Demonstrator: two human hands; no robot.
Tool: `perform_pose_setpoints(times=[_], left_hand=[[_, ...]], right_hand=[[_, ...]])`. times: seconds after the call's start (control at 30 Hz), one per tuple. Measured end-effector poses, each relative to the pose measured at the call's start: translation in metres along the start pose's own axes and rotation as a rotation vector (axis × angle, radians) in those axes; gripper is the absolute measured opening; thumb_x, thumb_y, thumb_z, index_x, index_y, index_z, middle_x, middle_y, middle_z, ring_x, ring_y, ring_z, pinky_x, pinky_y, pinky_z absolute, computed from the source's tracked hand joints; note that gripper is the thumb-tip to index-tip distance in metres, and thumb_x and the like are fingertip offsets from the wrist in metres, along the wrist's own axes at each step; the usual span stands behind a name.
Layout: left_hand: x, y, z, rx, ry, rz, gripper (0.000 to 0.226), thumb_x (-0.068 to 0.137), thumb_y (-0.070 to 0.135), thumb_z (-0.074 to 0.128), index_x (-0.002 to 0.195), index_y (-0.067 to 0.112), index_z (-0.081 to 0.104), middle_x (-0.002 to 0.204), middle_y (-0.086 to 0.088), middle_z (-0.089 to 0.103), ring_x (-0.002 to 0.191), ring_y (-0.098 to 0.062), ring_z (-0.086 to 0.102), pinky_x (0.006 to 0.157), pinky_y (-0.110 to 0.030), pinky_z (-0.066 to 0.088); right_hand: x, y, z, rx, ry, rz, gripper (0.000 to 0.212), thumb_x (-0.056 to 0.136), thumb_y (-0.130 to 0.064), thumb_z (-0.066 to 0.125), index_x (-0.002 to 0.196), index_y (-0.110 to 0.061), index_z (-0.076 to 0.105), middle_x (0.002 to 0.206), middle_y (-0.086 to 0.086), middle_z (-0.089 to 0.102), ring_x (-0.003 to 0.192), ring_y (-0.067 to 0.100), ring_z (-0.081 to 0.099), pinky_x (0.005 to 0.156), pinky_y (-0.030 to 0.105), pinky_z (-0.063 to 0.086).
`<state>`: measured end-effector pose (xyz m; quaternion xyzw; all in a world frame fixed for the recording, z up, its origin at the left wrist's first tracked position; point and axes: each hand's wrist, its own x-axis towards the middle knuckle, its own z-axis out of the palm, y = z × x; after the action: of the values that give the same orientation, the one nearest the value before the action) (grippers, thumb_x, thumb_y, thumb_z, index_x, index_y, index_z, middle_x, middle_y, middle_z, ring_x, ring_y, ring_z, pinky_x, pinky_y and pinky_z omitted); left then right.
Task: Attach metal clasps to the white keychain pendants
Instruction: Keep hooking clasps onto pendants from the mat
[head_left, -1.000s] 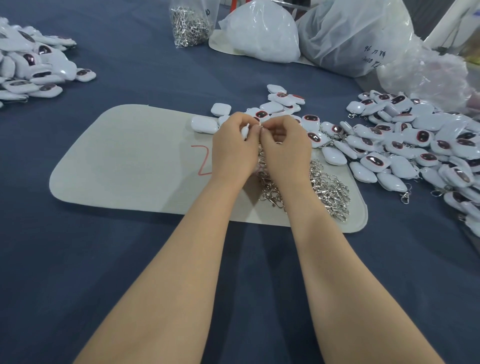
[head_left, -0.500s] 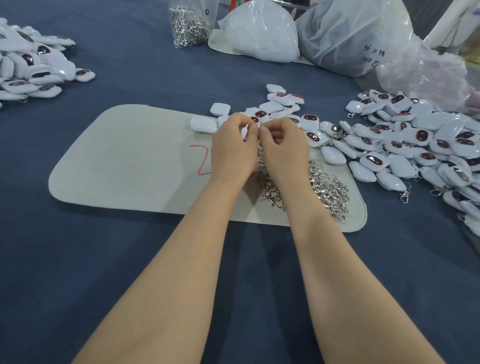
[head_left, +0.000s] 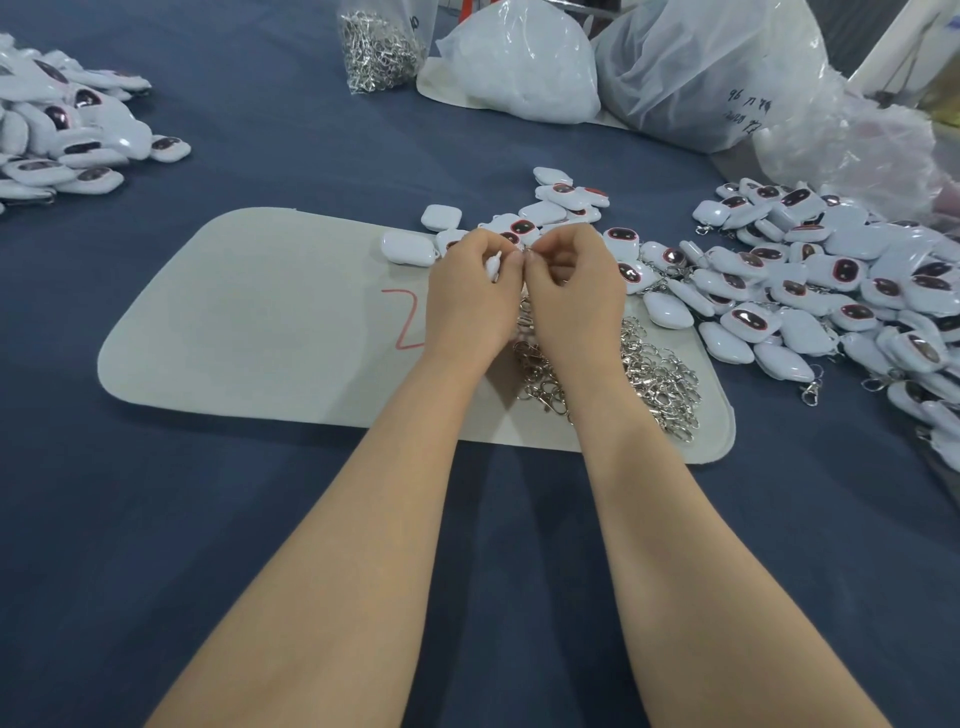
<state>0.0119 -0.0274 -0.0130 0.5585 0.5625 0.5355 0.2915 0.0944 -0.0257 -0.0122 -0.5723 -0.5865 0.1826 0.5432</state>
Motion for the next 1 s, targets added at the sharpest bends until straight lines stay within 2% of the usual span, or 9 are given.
perform_pose_setpoints(times=[0.13, 0.3, 0.4, 0.5, 0.63, 0.8, 1.0], left_hand=[[-0.0001, -0.0011, -0.0008, 0.013, -0.007, 0.006, 0.009, 0.092, 0.013, 0.054, 0.087, 0.014, 0.062, 0.089, 0.005, 0.059, 0.083, -0.008, 0.049, 0.064, -0.011, 0.033], [-0.0013, 0.0017, -0.0019, 0.004, 0.014, 0.013, 0.011, 0.093, 0.011, 0.053, 0.084, 0.017, 0.058, 0.078, 0.012, 0.056, 0.078, -0.011, 0.049, 0.061, -0.01, 0.034], [-0.0008, 0.0025, -0.0031, 0.005, 0.031, 0.005, 0.012, 0.093, 0.012, 0.053, 0.083, 0.017, 0.058, 0.076, 0.014, 0.055, 0.077, -0.01, 0.049, 0.061, -0.01, 0.035], [-0.0008, 0.0025, -0.0031, -0.008, 0.039, 0.005, 0.011, 0.092, 0.011, 0.054, 0.083, 0.017, 0.059, 0.082, 0.008, 0.059, 0.081, -0.011, 0.051, 0.068, -0.017, 0.036], [-0.0007, 0.0027, -0.0035, -0.017, 0.037, -0.006, 0.011, 0.092, 0.012, 0.054, 0.083, 0.016, 0.058, 0.076, 0.013, 0.056, 0.081, -0.01, 0.05, 0.065, -0.015, 0.036], [-0.0012, 0.0023, -0.0032, -0.013, 0.044, 0.0, 0.01, 0.092, 0.012, 0.054, 0.084, 0.015, 0.059, 0.075, 0.014, 0.054, 0.079, -0.009, 0.049, 0.062, -0.007, 0.035], [-0.0013, 0.0027, -0.0022, -0.004, 0.064, 0.021, 0.011, 0.092, 0.012, 0.054, 0.09, 0.007, 0.064, 0.083, 0.006, 0.059, 0.082, -0.011, 0.051, 0.067, -0.016, 0.035]], right_hand=[[0.0001, -0.0002, 0.0, 0.005, -0.002, 0.01, 0.011, 0.086, -0.003, 0.057, 0.088, -0.014, 0.056, 0.074, -0.017, 0.053, 0.067, -0.003, 0.051, 0.067, 0.006, 0.041], [0.0, -0.0005, 0.0008, 0.027, -0.035, 0.009, 0.01, 0.087, -0.003, 0.056, 0.094, -0.008, 0.059, 0.078, -0.016, 0.055, 0.07, -0.002, 0.053, 0.068, 0.006, 0.042], [-0.0003, -0.0012, 0.0012, 0.047, -0.03, 0.032, 0.009, 0.088, -0.007, 0.054, 0.092, -0.014, 0.057, 0.076, -0.015, 0.058, 0.072, 0.004, 0.058, 0.067, 0.012, 0.043], [0.0, -0.0006, 0.0011, 0.053, -0.004, 0.052, 0.011, 0.089, -0.008, 0.053, 0.088, -0.019, 0.055, 0.071, -0.013, 0.06, 0.072, 0.012, 0.062, 0.067, 0.019, 0.044], [0.0, -0.0003, 0.0011, 0.066, -0.022, 0.038, 0.011, 0.086, -0.005, 0.057, 0.09, -0.016, 0.057, 0.077, -0.015, 0.058, 0.07, 0.002, 0.056, 0.068, 0.012, 0.044], [-0.0012, -0.0018, 0.0005, 0.077, -0.006, 0.011, 0.012, 0.085, -0.003, 0.059, 0.087, -0.014, 0.055, 0.077, -0.013, 0.057, 0.071, 0.004, 0.055, 0.068, 0.009, 0.045], [-0.0021, -0.0027, 0.0013, 0.05, 0.008, -0.011, 0.011, 0.084, -0.004, 0.059, 0.086, -0.014, 0.055, 0.074, -0.014, 0.055, 0.065, 0.0, 0.052, 0.066, 0.008, 0.044]])
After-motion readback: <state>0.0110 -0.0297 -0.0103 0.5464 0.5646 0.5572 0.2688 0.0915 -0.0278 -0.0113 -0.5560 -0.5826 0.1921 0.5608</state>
